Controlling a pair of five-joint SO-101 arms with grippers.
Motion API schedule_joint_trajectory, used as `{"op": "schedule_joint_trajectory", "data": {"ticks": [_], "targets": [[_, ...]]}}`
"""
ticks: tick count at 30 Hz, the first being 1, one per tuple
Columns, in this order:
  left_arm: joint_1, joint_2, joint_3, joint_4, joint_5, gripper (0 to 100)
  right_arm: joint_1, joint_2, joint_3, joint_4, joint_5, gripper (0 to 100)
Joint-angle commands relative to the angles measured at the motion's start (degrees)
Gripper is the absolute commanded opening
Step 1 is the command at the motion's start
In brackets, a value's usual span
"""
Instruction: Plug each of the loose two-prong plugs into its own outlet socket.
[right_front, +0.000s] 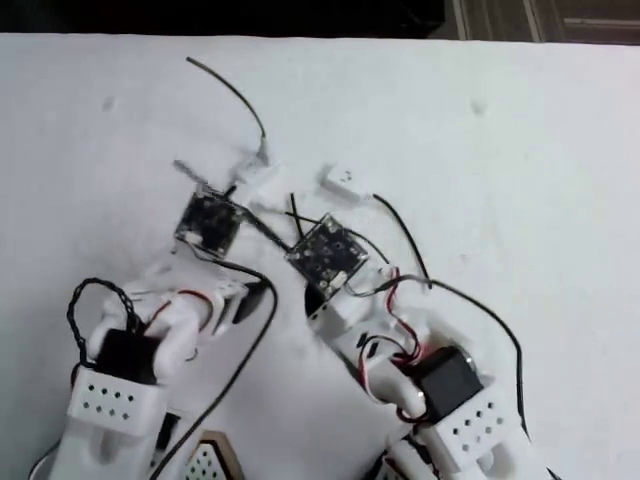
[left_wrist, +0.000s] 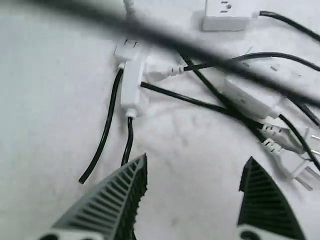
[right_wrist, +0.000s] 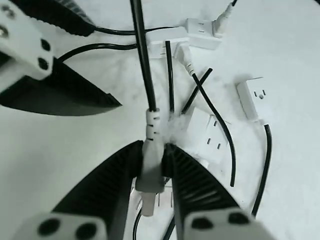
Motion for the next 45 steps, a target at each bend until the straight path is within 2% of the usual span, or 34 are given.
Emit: {"op": "schedule_joint_trajectory", "data": {"ticks": [1,3,10,15,17,23,30,39,45], "targets": [[5.4,-0.9,-4.7,0.3,0.6,30,-1.8,-0.8,-0.3,-1.3,-0.5,1.7],[7.9,-0.9,-5.3,0.3,0.6,29,-2.3,-0.8,-0.3,-1.3,-0.5,1.7],[15.2,-0.9,-6.8,-2.1,1.0,18,-4.2,-0.9,-0.1,0.1,-1.6,1.7],[15.3,-2.2,-7.3,-4.8,12.0,17,-4.2,-0.9,-0.1,0.5,-3.1,1.7],[15.3,-5.5,-7.0,-4.7,14.3,17,-4.2,-0.9,-0.1,0.8,-3.1,1.7],[15.9,-22.4,-4.7,-3.9,14.4,17,-4.1,-0.9,-0.2,0.7,-3.3,1.7],[15.3,-37.8,3.1,-4.0,14.3,17,-4.2,-0.9,-0.4,0.7,-3.3,1.7],[6.3,-37.4,4.1,-3.4,14.7,17,-4.2,-1.0,-2.8,2.1,-3.3,1.7],[5.4,-37.4,10.2,-4.0,14.3,17,-6.8,-0.4,-9.3,6.4,-5.4,1.7]]}}
